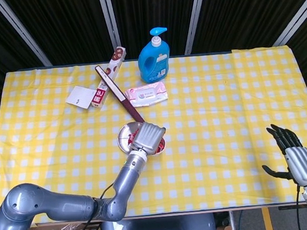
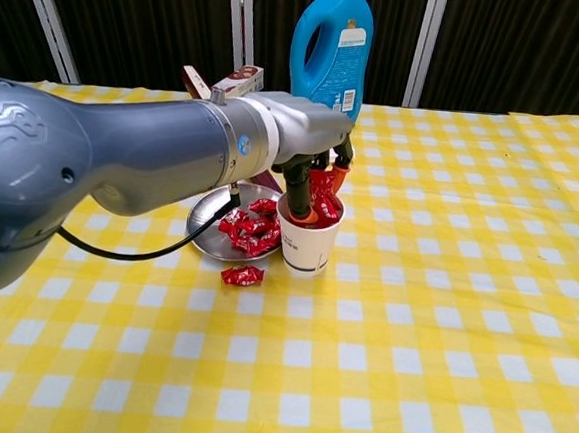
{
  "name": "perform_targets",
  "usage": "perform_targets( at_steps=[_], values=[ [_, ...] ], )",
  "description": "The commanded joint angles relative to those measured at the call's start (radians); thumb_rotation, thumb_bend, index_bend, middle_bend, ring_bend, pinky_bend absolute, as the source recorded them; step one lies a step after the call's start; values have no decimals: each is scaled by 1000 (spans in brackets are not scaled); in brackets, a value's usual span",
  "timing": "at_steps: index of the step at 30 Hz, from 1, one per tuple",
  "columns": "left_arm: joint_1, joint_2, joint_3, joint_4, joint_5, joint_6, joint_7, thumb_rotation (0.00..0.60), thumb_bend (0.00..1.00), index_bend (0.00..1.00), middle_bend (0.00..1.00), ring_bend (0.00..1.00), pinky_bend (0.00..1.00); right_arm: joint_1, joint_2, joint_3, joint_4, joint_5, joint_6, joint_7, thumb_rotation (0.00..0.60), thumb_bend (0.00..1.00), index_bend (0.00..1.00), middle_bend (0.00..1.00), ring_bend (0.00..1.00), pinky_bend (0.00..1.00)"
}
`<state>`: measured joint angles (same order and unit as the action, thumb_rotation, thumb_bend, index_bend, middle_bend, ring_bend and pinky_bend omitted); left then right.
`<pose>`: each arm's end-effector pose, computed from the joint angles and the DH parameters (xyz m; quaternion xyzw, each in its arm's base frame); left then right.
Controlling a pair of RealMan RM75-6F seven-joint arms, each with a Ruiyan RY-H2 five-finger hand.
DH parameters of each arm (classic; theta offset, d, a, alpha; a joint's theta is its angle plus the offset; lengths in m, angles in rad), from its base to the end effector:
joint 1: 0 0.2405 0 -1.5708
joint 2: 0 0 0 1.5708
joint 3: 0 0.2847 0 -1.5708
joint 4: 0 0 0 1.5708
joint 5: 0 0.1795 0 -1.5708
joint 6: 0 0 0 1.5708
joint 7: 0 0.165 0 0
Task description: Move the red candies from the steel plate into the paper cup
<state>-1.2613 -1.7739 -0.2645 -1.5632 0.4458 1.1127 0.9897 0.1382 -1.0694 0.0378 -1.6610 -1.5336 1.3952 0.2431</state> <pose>0.0098 0.3873 -0.0656 -0.8117 -0.2823 -0.2941 0.4182 -0.3088 -0.2147 0.1943 0.5825 -0.4659 0.4426 0.4977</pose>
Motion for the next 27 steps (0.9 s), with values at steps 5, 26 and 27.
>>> perform_targets(
  at_steps=[5,26,27],
  values=[
    [2,9,3,-10,1,5,0,600,305,423,586,833,904,-1,-3,0,4,-3,4,4,600,277,0,0,0,0],
    [88,121,42,-163,74,78,-69,600,295,357,753,865,910,-1,-5,2,6,-3,8,3,600,277,0,0,0,0],
    [96,130,46,-174,81,80,-78,600,295,370,786,879,916,-2,-5,2,6,-3,8,2,600,278,0,0,0,0]
  ],
)
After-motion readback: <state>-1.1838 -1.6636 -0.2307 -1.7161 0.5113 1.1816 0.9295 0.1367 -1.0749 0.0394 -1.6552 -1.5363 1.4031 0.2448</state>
